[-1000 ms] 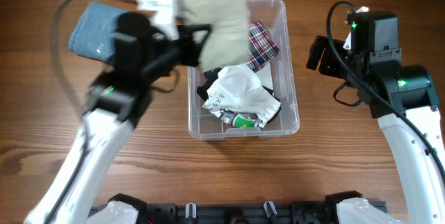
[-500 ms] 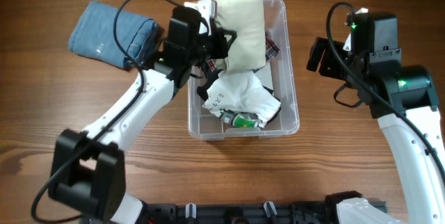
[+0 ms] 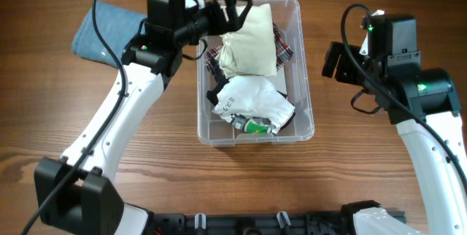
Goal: Pack container
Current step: 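Carry the cream cloth into the bin's upper half and release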
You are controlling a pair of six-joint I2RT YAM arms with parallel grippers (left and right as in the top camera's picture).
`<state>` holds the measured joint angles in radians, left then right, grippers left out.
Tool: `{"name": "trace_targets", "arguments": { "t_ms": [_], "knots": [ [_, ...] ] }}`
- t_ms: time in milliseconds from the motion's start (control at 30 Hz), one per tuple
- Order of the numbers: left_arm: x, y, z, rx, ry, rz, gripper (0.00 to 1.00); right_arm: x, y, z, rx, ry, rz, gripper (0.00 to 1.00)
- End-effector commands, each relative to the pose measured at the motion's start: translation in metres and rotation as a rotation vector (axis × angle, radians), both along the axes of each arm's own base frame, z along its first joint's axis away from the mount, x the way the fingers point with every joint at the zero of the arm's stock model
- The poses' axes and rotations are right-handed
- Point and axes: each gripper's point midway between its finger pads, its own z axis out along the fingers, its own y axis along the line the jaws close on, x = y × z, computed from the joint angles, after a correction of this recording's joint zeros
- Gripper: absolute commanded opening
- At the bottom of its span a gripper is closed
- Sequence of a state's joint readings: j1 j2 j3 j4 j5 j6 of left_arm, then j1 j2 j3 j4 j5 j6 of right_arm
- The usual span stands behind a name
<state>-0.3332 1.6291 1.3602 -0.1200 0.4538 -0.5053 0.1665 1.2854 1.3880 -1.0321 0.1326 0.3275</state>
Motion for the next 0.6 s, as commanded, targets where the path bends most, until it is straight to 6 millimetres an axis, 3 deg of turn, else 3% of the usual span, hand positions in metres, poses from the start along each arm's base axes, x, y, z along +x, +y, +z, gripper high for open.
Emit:
{"name": "trace_targets", "arguments": {
  "t_ms": [0, 33, 67, 167, 267, 333, 367, 400, 467, 567],
  "knots": [
    [-0.003, -0.015, 0.028, 0.068, -0.142, 0.012, 0.5, 0.0, -0.002, -0.003, -0.012, 0.006, 0.006, 1.0],
    [0.003, -0.013, 0.021, 0.104, -0.14, 0.069, 0.23, 0.0, -0.002, -0.003, -0.011, 0.006, 0.006, 1.0],
    [0.008, -0.013, 0.012, 0.137, -0.14, 0.093, 0.09, 0.0, -0.002, -0.003, -0.011, 0.006, 0.006, 1.0],
    [0.022, -0.024, -0.024, 0.173, -0.098, 0.095, 0.06, 0.0, -0.002, -0.003, -0.011, 0.007, 0.006, 1.0],
    [0.038, -0.04, -0.077, 0.198, -0.043, 0.073, 0.05, -0.001, -0.002, -0.003, -0.011, 0.01, 0.006, 1.0],
    [0.042, -0.048, -0.127, 0.22, 0.043, 0.048, 0.04, -0.002, -0.002, -0.004, -0.012, 0.016, 0.006, 1.0],
    [0.039, -0.046, -0.17, 0.239, 0.163, 0.057, 0.04, -0.003, -0.002, -0.005, -0.013, 0.02, 0.006, 1.0],
    [0.034, -0.044, -0.194, 0.256, 0.23, 0.062, 0.04, -0.003, -0.002, -0.005, -0.013, 0.022, 0.005, 1.0],
    [0.008, -0.042, -0.258, 0.31, 0.425, 0.006, 0.04, -0.003, -0.002, -0.005, -0.013, 0.023, 0.006, 1.0],
    [0.008, -0.041, -0.254, 0.313, 0.418, 0.003, 0.04, -0.004, -0.002, -0.005, -0.013, 0.025, 0.006, 1.0]
  ]
}}
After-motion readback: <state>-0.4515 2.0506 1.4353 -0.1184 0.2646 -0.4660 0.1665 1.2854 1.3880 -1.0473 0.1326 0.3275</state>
